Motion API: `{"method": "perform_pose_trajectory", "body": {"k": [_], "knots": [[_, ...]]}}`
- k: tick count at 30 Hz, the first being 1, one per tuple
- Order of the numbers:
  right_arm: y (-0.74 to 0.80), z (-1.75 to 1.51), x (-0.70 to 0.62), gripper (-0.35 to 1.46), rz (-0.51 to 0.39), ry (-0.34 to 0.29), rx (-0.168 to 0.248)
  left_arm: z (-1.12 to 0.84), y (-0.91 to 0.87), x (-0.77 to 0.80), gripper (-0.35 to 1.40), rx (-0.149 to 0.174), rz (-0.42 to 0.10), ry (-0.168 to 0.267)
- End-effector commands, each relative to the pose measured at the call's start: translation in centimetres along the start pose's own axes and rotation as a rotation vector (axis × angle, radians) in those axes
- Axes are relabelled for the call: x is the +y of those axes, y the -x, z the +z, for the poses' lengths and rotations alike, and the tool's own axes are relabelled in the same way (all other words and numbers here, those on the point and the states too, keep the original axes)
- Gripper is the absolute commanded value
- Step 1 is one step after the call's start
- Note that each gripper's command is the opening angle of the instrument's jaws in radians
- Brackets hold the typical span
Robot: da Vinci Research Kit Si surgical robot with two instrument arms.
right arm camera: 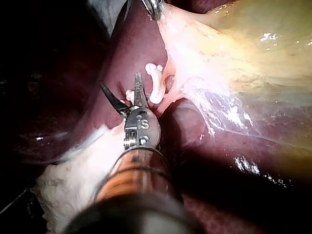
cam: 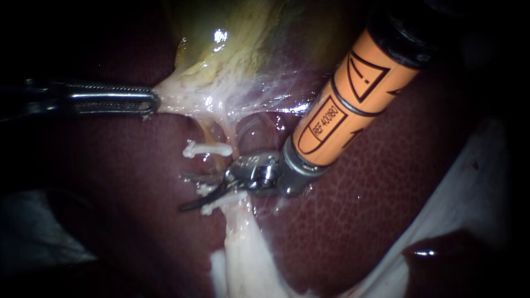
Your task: Go to the cutting position left tube
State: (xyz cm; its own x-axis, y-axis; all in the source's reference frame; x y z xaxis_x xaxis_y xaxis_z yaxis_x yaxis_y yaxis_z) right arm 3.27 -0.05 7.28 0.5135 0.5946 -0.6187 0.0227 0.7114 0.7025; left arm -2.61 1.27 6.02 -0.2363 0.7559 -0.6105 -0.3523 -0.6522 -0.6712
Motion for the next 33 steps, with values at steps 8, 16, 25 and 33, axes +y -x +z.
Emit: {"method": "perform_pose_trajectory", "body": {"k": [8,16,25,33], "knots": [[-0.18,-0.28,-0.24,1.31,0.008,-0.02,0.002,-0.01,0.0,0.0,-0.35,0.0,0.0,0.0],[-0.14,-0.72,-0.4,1.28,-0.002,-0.05,0.003,-0.01,0.0,-0.01,-0.35,0.0,0.0,0.001],[0.02,-0.9,-0.2,1.28,0.0,-0.037,-0.019,-0.02,0.0,-0.01,-0.35,0.0,0.0,0.001],[0.11,-0.84,-0.01,1.28,-0.008,-0.034,-0.033,-0.02,0.0,-0.01,-0.35,0.0,0.0,0.001]]}}
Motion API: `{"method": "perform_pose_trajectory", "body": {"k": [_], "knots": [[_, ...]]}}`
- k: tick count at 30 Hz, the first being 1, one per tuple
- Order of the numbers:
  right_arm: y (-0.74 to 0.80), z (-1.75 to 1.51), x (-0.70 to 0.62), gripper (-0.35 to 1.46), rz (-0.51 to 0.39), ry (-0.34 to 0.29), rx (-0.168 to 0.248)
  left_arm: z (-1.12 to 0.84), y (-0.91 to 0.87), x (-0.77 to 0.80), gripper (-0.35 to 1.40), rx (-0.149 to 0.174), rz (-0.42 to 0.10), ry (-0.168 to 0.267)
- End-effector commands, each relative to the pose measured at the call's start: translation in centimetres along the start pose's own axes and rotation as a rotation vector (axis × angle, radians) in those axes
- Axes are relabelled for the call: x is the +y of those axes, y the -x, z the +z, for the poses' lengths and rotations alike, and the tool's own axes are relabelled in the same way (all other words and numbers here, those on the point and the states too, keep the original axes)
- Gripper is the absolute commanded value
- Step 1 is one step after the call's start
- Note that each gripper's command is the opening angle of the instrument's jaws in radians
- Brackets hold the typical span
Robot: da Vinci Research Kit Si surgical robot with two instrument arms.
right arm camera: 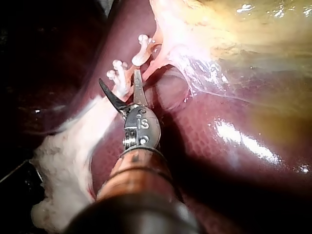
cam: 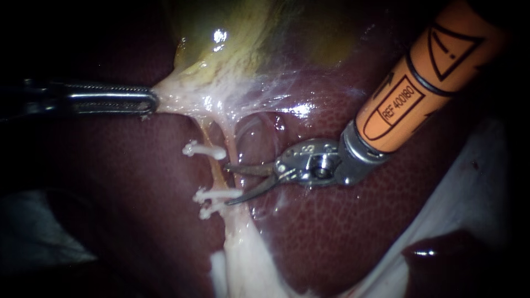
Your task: Go to the cutting position left tube
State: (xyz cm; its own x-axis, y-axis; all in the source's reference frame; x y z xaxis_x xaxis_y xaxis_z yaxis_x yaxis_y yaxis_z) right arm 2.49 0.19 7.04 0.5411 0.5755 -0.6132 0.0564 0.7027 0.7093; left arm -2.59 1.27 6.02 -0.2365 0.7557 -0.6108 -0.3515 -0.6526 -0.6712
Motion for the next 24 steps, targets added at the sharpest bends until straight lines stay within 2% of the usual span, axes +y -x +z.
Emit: {"method": "perform_pose_trajectory", "body": {"k": [1,7,12,24], "knots": [[0.02,0.01,0.02,1.28,0.0,-0.001,-0.004,0.0,0.0,0.0,-0.35,0.0,0.0,0.0],[0.17,0.1,0.13,1.28,-0.002,-0.012,-0.024,0.0,0.0,0.0,-0.35,0.0,0.0,0.0],[0.21,0.16,0.14,1.28,-0.006,-0.053,-0.034,0.0,0.0,0.0,-0.35,0.0,0.0,0.0],[0.14,0.44,0.11,1.26,-0.03,-0.126,0.031,0.0,0.0,0.0,-0.35,0.0,0.0,0.0]]}}
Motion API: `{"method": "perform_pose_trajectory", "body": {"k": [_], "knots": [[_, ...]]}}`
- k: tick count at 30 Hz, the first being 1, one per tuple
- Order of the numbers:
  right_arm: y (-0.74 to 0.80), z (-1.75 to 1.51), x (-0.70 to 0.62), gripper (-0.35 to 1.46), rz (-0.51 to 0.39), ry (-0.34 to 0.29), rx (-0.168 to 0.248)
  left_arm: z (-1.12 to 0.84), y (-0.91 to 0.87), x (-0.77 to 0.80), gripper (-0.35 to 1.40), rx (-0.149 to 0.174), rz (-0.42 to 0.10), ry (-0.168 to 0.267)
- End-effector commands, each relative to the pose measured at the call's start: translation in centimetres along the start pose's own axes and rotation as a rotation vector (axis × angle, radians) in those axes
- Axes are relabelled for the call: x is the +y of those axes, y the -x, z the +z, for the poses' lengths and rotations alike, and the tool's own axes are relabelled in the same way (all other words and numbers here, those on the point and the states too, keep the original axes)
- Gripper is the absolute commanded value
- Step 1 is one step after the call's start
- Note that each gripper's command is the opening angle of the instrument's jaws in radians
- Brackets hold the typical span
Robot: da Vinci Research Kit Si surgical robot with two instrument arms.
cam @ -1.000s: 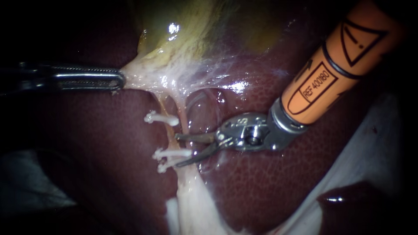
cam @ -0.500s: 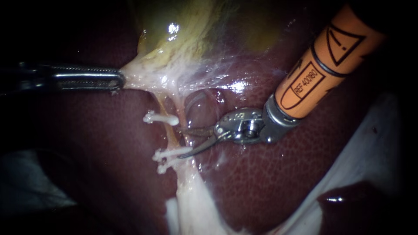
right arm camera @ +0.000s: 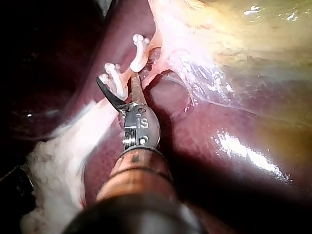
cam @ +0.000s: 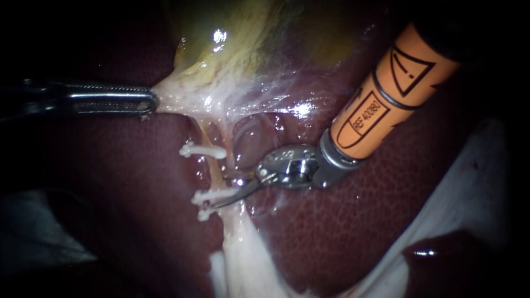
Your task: Go to the cutting position left tube
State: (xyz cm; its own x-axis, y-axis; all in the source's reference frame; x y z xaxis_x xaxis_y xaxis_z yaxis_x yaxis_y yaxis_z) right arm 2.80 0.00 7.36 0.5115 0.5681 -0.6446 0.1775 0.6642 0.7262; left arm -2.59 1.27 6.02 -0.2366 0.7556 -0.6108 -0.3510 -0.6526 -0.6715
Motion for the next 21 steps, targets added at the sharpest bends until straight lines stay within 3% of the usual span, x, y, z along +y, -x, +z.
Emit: {"method": "perform_pose_trajectory", "body": {"k": [1,8,21], "knots": [[-0.01,0.01,0.0,1.26,0.0,-0.003,0.006,0.0,0.0,0.0,-0.35,0.0,0.0,0.0],[-0.11,0.14,0.0,1.25,-0.006,-0.028,0.063,0.01,0.0,0.0,-0.35,0.0,0.0,0.0],[-0.3,0.38,0.0,1.26,-0.005,-0.007,0.1,0.02,0.0,0.0,-0.35,0.0,0.0,-0.001]]}}
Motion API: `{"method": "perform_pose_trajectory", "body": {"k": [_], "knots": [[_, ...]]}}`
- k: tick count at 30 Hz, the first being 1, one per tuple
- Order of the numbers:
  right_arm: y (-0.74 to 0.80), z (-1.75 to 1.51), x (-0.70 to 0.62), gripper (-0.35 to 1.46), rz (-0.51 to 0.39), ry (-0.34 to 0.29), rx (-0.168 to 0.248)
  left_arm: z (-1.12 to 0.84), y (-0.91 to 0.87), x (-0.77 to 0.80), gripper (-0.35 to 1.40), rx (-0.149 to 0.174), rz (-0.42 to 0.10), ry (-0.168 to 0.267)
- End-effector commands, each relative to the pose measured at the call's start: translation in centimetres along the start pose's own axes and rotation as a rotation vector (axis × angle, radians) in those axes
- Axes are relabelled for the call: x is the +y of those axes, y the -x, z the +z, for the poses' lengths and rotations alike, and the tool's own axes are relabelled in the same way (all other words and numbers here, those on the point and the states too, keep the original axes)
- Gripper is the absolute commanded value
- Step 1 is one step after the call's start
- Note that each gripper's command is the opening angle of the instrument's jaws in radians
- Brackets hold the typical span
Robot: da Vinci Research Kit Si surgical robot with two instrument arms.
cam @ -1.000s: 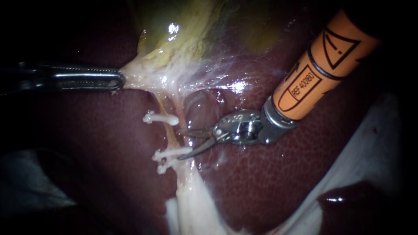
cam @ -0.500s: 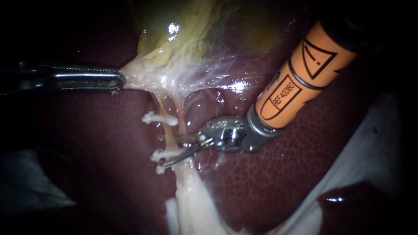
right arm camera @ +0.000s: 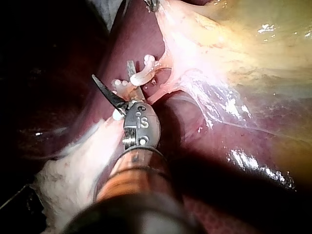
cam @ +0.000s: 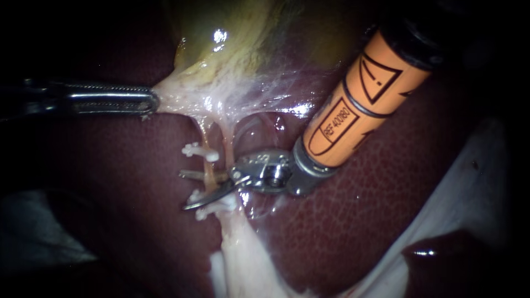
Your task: Go to the cutting position left tube
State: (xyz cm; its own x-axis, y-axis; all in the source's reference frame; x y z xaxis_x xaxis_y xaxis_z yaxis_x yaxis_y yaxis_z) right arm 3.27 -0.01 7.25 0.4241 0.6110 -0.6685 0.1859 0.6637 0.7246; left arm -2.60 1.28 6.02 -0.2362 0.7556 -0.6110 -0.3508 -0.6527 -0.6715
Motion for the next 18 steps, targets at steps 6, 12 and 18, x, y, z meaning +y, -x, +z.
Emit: {"method": "perform_pose_trajectory", "body": {"k": [6,12,18], "knots": [[-0.05,0.09,0.01,1.28,0.001,0.004,0.014,0.02,0.01,-0.01,-0.35,0.0,0.0,-0.002],[-0.08,0.15,0.04,1.31,0.002,0.015,0.02,0.03,0.01,-0.01,-0.35,0.0,0.0,-0.002],[-0.1,0.15,-0.02,1.36,0.012,0.011,0.032,0.03,0.01,-0.01,-0.35,0.0,0.0,-0.002]]}}
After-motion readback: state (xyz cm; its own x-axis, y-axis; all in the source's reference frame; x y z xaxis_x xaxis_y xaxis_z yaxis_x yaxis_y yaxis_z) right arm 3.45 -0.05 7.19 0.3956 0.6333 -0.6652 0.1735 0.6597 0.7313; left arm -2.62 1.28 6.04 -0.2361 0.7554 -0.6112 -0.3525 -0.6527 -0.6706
